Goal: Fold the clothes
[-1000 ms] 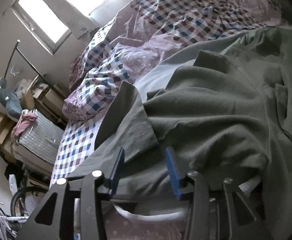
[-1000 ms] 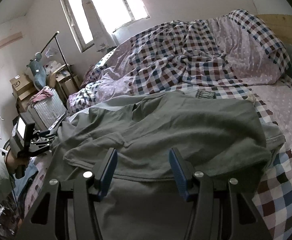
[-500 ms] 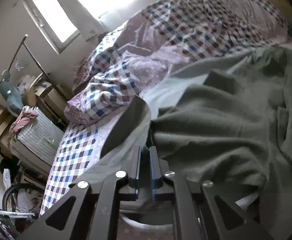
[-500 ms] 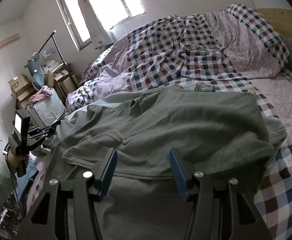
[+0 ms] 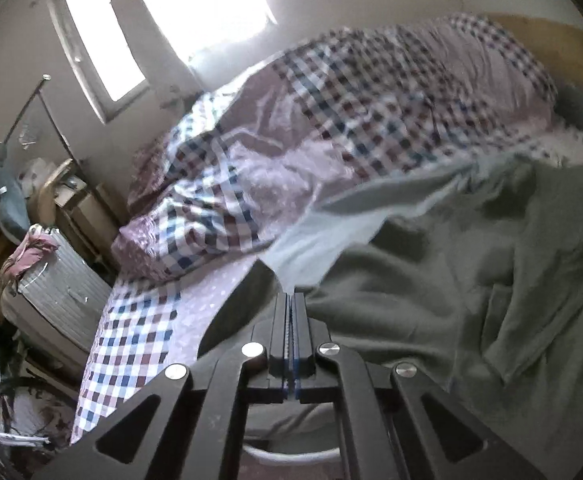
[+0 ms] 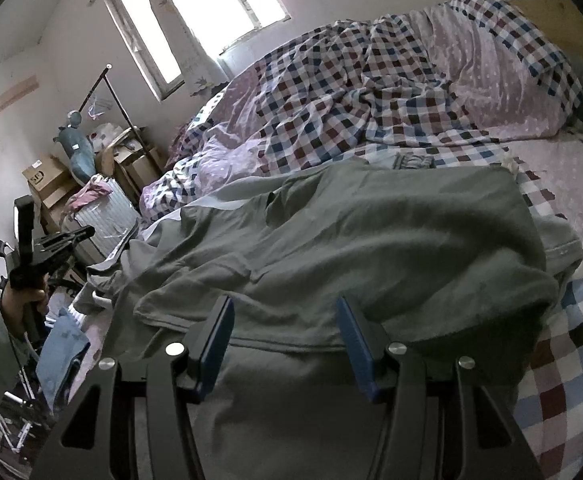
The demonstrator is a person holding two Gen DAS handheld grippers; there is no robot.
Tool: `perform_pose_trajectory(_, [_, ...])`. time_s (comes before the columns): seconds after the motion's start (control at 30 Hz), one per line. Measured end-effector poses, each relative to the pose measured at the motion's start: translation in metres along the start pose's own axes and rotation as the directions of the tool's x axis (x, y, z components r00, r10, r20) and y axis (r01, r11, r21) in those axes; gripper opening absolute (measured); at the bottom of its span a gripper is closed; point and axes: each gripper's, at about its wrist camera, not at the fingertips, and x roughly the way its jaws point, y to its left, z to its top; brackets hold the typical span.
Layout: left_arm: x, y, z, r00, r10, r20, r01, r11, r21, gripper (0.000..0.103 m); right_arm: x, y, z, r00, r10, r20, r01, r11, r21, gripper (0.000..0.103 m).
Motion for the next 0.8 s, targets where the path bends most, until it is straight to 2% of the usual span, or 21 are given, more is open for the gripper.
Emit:
perform_pose_trajectory(0.07, [0.006, 0.000, -0.006, 1.000, 0.012, -0.024, -0.012, 1.000, -0.005, 0.007, -0.001, -0.001, 0.001, 1.000, 0.000, 0.000, 0.000, 1.000, 0.000, 0.058])
perform_pose_trajectory(0.1, [0.008, -0.001, -0.010, 0.999, 0.015, -0.032, -0.016, 1.000, -0.009, 0.020, -0.002, -0.001, 0.001, 1.000, 0.000, -0.001, 0.000, 1.000, 0.002, 0.058])
perform_pose_trajectory(0.13, [0.011, -0.002, -0.015, 0.999, 0.017, -0.040, -0.018, 1.000, -0.014, 0.043, -0.002, -0.002, 0.001, 1.000, 0.003, -0.003, -0.003, 1.000, 0.005, 0.058])
perform_pose_trajectory(0.17, [0.015, -0.003, -0.021, 0.999, 0.022, -0.047, -0.023, 1.000, -0.014, 0.057, -0.002, -0.003, 0.001, 1.000, 0.007, -0.004, -0.007, 1.000, 0.010, 0.058])
perform_pose_trajectory(0.2, [0.018, -0.005, -0.027, 0.998, 0.027, -0.053, -0.027, 1.000, -0.008, 0.059, -0.002, -0.004, 0.001, 1.000, 0.008, -0.004, -0.008, 1.000, 0.012, 0.058])
perform_pose_trajectory(0.3, [0.029, -0.010, -0.038, 0.995, 0.049, -0.087, -0.046, 0.998, 0.034, 0.059, -0.002, -0.004, 0.001, 1.000, 0.010, -0.004, -0.010, 1.000, 0.017, 0.057])
perform_pose_trajectory(0.47, [0.040, -0.018, -0.044, 0.991, 0.086, -0.102, -0.075, 0.991, 0.106, 0.059, -0.001, -0.004, 0.001, 1.000, 0.010, -0.003, -0.010, 1.000, 0.023, 0.058])
perform_pose_trajectory(0.6, [0.051, -0.027, -0.047, 0.985, 0.120, -0.121, -0.096, 0.977, 0.188, 0.058, 0.000, -0.005, 0.001, 1.000, 0.011, -0.003, -0.011, 1.000, 0.028, 0.058])
perform_pose_trajectory(0.7, [0.060, -0.027, -0.048, 0.983, 0.133, -0.130, -0.106, 0.975, 0.194, 0.049, 0.000, -0.005, 0.002, 1.000, 0.013, -0.004, -0.013, 0.999, 0.032, 0.058])
perform_pose_trajectory(0.8, [0.064, -0.027, -0.045, 0.982, 0.140, -0.127, -0.113, 0.974, 0.197, 0.032, 0.001, -0.006, 0.002, 1.000, 0.015, -0.004, -0.014, 0.999, 0.034, 0.058])
